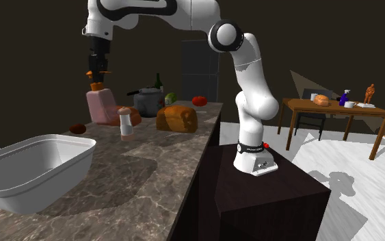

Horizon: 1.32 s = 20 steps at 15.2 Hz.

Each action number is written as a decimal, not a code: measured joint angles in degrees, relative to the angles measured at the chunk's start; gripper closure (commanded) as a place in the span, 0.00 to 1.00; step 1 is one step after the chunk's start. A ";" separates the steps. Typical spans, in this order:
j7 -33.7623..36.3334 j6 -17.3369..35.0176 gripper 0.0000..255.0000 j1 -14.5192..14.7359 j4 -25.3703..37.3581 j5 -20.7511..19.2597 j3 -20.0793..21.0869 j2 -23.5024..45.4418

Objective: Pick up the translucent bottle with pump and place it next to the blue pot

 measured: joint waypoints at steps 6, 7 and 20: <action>-0.39 5.06 1.00 0.35 -5.96 -0.08 0.06 -0.90; -0.42 5.80 1.00 0.41 -6.82 -0.10 0.08 -1.03; -1.41 15.94 1.00 0.79 -17.21 0.28 0.28 -1.25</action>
